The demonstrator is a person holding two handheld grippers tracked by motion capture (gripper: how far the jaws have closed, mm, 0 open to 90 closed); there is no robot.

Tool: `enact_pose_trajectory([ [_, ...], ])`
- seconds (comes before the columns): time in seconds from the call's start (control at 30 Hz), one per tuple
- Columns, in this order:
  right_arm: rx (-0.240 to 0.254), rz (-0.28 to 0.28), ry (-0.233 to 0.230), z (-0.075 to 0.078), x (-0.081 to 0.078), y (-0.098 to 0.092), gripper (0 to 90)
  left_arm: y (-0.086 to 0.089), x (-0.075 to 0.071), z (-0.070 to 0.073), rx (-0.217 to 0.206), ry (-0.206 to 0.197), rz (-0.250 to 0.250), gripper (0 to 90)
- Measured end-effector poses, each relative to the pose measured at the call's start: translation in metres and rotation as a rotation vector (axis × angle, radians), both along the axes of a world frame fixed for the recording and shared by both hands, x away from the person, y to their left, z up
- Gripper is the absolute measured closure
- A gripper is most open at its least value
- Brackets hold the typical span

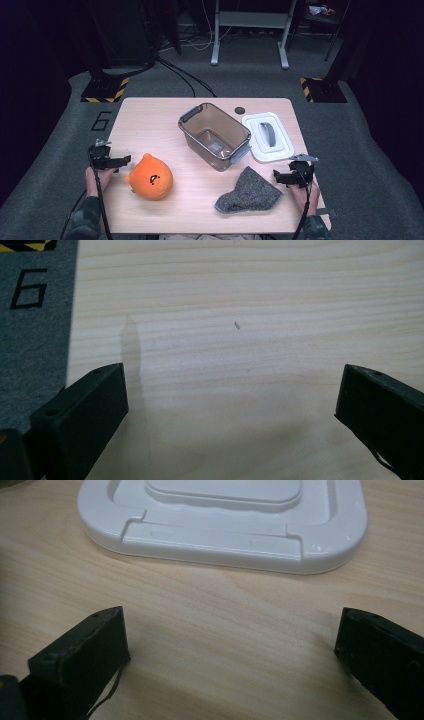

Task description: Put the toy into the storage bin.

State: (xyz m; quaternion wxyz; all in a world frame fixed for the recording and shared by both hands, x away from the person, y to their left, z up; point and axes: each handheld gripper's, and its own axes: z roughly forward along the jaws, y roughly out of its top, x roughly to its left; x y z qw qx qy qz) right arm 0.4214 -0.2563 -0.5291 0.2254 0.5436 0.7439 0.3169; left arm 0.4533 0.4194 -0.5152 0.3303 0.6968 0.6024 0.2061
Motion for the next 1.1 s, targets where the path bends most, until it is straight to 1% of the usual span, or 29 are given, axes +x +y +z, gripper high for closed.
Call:
enact_pose_trajectory([
  [0.03,0.0,0.0,0.001,0.0,0.0,0.0,0.0,0.002,-0.003,0.004,-0.004,-0.004,0.002,0.0],
  [0.1,-0.002,0.003,-0.003,0.0,0.0,0.0,0.0,0.003,-0.011,0.014,-0.011,-0.025,0.005,0.0],
  [0.13,-0.001,0.002,-0.002,0.0,0.0,0.0,0.0,0.003,-0.015,0.019,-0.022,-0.029,0.006,0.0],
  [0.17,-0.001,0.002,-0.001,0.0,0.0,0.0,0.0,0.002,-0.019,0.024,-0.025,-0.05,0.003,0.1],
  [0.23,-0.001,0.002,-0.001,0.0,0.0,0.0,0.0,0.0,-0.026,0.034,-0.031,-0.061,-0.01,0.8],
  [0.27,-0.002,0.006,-0.005,0.0,0.0,0.0,0.0,-0.001,-0.03,0.038,-0.034,-0.076,-0.01,1.0],
  [0.33,-0.003,0.004,-0.005,0.0,0.0,0.0,0.0,-0.006,-0.037,0.046,-0.042,-0.083,-0.028,1.7],
  [0.37,-0.003,0.004,-0.005,0.0,0.0,0.0,0.0,-0.009,-0.041,0.051,-0.037,-0.084,-0.031,1.7],
  [0.4,-0.003,0.004,-0.005,0.0,0.0,0.0,0.0,-0.013,-0.044,0.054,-0.029,-0.094,-0.037,1.7],
  [0.43,-0.003,0.004,-0.005,0.0,0.0,0.0,0.0,-0.017,-0.047,0.058,-0.022,-0.094,-0.053,1.6],
  [0.5,-0.003,0.003,-0.005,0.0,0.0,0.0,0.1,-0.027,-0.052,0.064,-0.02,-0.115,-0.063,1.8],
  [0.63,-0.002,0.002,-0.006,0.0,0.0,-0.001,0.3,-0.046,-0.063,0.076,0.019,-0.131,-0.103,2.3],
  [0.67,-0.002,0.001,-0.006,0.0,0.0,-0.001,0.4,-0.05,-0.065,0.078,0.021,-0.138,-0.113,2.2],
  [0.77,-0.002,0.001,-0.006,0.0,0.0,-0.001,0.5,-0.061,-0.072,0.083,0.02,-0.148,-0.138,2.3],
  [0.83,-0.004,0.002,-0.006,0.0,0.0,-0.001,0.6,-0.069,-0.076,0.083,0.029,-0.153,-0.155,2.5],
  [0.87,-0.005,0.003,-0.005,0.0,0.0,-0.001,0.6,-0.072,-0.078,0.084,0.032,-0.143,-0.167,2.5],
  [0.9,-0.004,0.002,-0.006,0.0,-0.001,-0.001,0.6,-0.076,-0.08,0.083,0.03,-0.146,-0.176,2.4],
  [0.97,-0.005,0.002,-0.005,0.0,-0.001,-0.001,0.6,-0.083,-0.083,0.082,0.025,-0.137,-0.2,2.4],
  [1.0,-0.005,0.002,-0.005,0.0,-0.001,-0.001,0.6,-0.087,-0.085,0.081,0.032,-0.135,-0.208,2.5],
  [1.07,-0.005,0.002,-0.005,0.0,-0.001,-0.001,0.6,-0.094,-0.088,0.079,0.025,-0.121,-0.229,2.3],
  [1.1,-0.005,0.002,-0.005,0.0,-0.001,-0.001,0.6,-0.098,-0.09,0.079,0.028,-0.121,-0.232,2.4],
])
